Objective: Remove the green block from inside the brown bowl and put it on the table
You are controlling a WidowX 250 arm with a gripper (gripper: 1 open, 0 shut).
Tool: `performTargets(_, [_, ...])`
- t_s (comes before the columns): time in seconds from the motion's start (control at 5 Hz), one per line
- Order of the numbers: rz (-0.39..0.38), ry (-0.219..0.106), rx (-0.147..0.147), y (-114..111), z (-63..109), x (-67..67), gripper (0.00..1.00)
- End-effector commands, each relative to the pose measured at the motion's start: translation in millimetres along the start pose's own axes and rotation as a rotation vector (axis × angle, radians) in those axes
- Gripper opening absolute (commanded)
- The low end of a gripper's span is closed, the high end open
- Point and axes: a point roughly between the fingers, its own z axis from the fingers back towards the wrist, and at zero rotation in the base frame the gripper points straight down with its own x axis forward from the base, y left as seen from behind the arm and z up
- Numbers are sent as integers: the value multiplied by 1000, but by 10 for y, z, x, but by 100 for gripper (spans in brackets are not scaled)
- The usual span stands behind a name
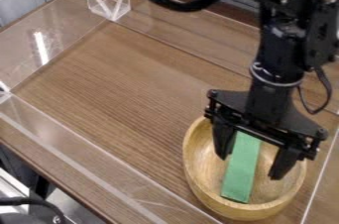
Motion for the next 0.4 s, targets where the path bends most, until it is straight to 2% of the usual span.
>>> performTargets(0.0, [18,-50,-39,11,55,64,100])
performTargets(0.2, [22,-50,-46,16,3,77,100])
